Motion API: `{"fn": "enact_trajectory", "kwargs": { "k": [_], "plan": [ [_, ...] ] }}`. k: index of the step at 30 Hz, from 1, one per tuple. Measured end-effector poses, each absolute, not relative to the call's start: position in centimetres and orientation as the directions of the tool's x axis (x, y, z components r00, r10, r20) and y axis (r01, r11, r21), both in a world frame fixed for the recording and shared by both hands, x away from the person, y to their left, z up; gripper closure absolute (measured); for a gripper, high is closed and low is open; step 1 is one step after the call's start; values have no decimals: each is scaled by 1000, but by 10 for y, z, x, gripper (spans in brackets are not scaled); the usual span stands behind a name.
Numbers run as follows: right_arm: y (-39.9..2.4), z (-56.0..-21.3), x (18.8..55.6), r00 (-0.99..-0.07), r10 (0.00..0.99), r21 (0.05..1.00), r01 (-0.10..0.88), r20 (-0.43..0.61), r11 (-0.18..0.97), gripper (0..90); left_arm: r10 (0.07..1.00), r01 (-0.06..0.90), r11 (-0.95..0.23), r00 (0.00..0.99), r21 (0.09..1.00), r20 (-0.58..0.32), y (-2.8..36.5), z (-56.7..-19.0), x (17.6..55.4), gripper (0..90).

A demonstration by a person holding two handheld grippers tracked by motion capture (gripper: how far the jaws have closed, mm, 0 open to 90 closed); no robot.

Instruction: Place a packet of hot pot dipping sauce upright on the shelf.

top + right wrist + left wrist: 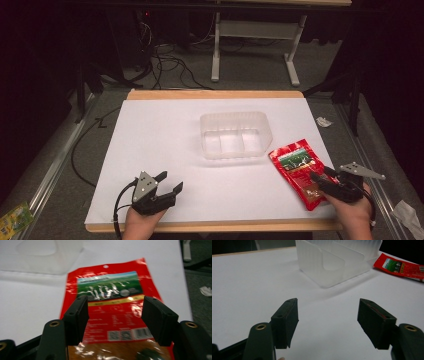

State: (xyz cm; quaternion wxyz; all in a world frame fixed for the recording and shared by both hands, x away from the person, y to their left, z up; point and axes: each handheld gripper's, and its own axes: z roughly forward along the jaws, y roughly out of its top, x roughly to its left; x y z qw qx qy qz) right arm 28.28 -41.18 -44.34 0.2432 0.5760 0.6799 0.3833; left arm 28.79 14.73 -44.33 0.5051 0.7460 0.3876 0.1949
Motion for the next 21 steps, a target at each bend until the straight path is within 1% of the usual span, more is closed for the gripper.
{"fn": "enact_trajectory", "kwargs": {
  "k": [2,4,9,12,16,20,21],
  "plan": [
    [-424,-446,283,-187,975,793,610,121,18,423,775,379,-190,624,906,-99,148,-443,288,336],
    [-435,-449,282,-158,978,782,623,138,-10,470,775,381,-190,624,905,-100,148,-443,288,336],
    [-458,-459,280,-86,978,748,657,193,-90,478,772,382,-192,627,904,-101,147,-443,288,336],
    [-468,-466,279,-72,969,726,676,238,-128,464,771,381,-192,629,904,-101,146,-443,288,337],
    [-473,-472,280,-70,956,710,685,286,-162,468,769,381,-197,631,903,-99,146,-443,289,336],
    [-474,-472,280,-79,948,704,690,307,-170,493,768,380,-198,633,904,-98,145,-443,289,336],
    [-473,-472,280,-89,946,702,693,313,-167,524,768,380,-197,633,904,-99,145,-443,289,336]
  ]
}}
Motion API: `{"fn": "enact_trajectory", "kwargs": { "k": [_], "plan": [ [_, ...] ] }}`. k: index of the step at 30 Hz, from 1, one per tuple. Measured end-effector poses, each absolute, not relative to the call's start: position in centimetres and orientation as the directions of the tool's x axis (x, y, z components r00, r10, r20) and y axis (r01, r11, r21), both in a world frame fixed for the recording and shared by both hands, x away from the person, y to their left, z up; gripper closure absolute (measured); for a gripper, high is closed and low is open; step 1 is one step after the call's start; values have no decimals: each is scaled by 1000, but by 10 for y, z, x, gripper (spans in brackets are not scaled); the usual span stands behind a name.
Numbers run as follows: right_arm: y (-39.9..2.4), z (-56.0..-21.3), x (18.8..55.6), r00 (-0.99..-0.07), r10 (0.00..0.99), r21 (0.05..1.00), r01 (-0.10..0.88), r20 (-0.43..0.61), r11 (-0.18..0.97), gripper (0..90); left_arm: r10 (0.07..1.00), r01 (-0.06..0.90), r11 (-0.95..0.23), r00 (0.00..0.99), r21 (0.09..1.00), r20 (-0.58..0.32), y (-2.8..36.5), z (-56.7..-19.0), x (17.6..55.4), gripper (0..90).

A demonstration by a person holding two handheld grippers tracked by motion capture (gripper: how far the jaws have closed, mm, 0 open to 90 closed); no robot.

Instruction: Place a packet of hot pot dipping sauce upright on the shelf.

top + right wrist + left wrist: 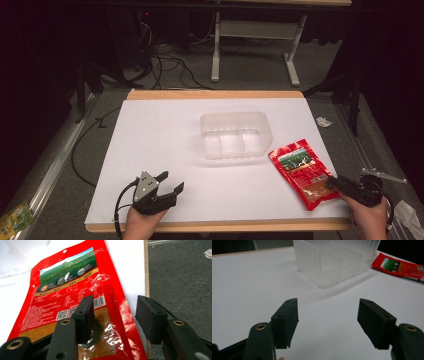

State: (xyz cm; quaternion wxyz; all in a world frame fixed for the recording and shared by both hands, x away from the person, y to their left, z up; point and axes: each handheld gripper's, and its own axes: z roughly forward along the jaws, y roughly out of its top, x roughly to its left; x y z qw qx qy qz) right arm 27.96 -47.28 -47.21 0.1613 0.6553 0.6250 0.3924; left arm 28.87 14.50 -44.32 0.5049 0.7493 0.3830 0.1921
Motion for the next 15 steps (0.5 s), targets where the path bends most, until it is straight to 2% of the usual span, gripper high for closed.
{"fn": "enact_trajectory", "kwargs": {
  "k": [4,10,15],
  "plan": [
    [-472,-472,280,-98,951,709,690,293,-147,543,767,378,-198,635,905,-98,144,-443,289,336],
    [-474,-471,276,-93,955,710,689,283,-144,739,765,378,-196,637,905,-100,144,-443,289,337],
    [-471,-471,271,-119,953,704,700,279,-119,835,751,368,-197,652,908,-102,138,-441,290,338]
  ]
}}
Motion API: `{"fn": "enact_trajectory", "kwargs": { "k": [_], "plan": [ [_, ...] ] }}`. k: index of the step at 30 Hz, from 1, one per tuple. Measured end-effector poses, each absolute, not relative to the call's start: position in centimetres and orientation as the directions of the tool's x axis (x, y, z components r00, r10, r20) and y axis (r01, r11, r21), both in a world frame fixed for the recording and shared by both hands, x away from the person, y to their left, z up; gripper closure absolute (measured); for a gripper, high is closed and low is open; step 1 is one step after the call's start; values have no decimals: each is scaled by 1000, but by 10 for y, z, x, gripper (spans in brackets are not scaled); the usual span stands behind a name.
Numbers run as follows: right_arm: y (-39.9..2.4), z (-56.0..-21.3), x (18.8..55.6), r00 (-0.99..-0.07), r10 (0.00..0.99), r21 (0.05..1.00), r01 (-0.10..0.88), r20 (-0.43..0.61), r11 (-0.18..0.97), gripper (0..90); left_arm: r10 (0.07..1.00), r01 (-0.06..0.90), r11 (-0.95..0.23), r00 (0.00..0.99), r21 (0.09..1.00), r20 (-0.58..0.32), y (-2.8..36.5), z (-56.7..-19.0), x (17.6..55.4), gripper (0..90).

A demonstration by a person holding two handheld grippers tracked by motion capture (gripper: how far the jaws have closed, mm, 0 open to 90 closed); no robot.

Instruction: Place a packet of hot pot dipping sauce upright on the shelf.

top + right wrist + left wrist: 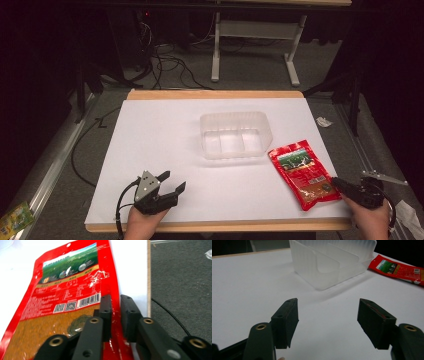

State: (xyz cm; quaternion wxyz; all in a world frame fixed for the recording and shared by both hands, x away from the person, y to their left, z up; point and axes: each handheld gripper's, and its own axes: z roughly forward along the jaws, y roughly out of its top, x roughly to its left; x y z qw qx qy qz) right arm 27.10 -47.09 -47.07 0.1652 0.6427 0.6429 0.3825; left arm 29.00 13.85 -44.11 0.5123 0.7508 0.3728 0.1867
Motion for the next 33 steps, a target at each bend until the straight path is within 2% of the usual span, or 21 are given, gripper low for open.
{"fn": "enact_trajectory", "kwargs": {
  "k": [14,25,28,33],
  "plan": [
    [-443,-468,249,-221,938,678,735,267,-20,853,710,355,-214,697,910,-104,118,-440,301,338],
    [-398,-467,243,-378,888,662,740,261,121,851,692,341,-240,717,909,-86,108,-441,303,338],
    [-390,-465,244,-402,884,659,736,238,158,817,697,345,-234,712,909,-91,110,-440,302,338],
    [-400,-460,245,-356,898,679,728,258,93,691,705,345,-225,703,911,-91,114,-440,302,338]
  ]
}}
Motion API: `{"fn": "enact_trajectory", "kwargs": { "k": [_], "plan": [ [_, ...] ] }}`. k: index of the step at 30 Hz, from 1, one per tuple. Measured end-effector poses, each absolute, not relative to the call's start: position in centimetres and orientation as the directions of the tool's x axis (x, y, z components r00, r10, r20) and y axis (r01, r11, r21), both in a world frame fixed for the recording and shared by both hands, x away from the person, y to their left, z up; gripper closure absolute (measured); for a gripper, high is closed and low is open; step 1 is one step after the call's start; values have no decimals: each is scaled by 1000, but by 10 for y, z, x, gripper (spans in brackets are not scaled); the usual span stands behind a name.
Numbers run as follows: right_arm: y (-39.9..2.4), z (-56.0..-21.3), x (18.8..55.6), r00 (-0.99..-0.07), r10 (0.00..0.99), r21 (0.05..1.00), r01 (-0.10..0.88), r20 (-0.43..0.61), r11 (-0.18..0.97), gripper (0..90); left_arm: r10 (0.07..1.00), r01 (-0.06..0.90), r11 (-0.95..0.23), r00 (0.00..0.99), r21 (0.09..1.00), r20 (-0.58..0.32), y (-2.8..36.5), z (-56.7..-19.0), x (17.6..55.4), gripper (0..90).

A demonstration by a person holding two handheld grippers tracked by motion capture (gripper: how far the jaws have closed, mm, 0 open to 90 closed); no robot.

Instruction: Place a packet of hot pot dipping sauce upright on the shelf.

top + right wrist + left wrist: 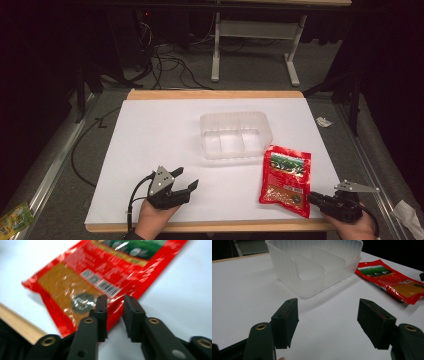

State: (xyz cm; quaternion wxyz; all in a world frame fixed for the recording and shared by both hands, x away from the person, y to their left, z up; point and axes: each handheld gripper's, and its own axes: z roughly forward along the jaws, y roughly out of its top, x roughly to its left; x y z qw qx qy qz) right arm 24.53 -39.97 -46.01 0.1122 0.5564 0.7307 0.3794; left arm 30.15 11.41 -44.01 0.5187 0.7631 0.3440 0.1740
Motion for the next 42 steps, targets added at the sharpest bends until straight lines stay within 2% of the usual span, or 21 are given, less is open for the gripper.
{"fn": "enact_trajectory", "kwargs": {
  "k": [2,3,5,12,16,20,22,30,32,42],
  "plan": [
    [-403,-461,250,-332,906,688,723,263,65,628,711,347,-219,697,912,-94,116,-440,301,338],
    [-403,-461,250,-332,906,688,723,263,65,628,711,347,-219,697,912,-94,116,-440,301,338],
    [-406,-464,262,-294,915,699,715,276,19,548,716,350,-216,691,911,-96,118,-441,300,338],
    [-413,-465,309,-208,919,701,707,334,-94,472,757,366,-216,649,905,-82,138,-443,289,337],
    [-416,-466,328,-181,923,699,705,340,-119,440,777,376,-202,624,904,-86,147,-444,284,337],
    [-424,-470,355,-109,925,690,699,363,-188,395,798,387,-186,595,903,-90,156,-445,280,337],
    [-428,-473,363,-93,921,677,706,379,-207,392,802,389,-184,590,903,-91,158,-445,280,337],
    [-431,-478,370,-122,901,675,705,416,-216,436,800,392,-185,593,901,-94,155,-445,283,337],
    [-431,-480,369,-155,874,662,715,461,-223,479,793,390,-195,602,900,-90,152,-445,283,337],
    [-428,-470,356,-215,861,706,677,461,-210,520,782,386,-210,618,898,-83,146,-446,287,336]
  ]
}}
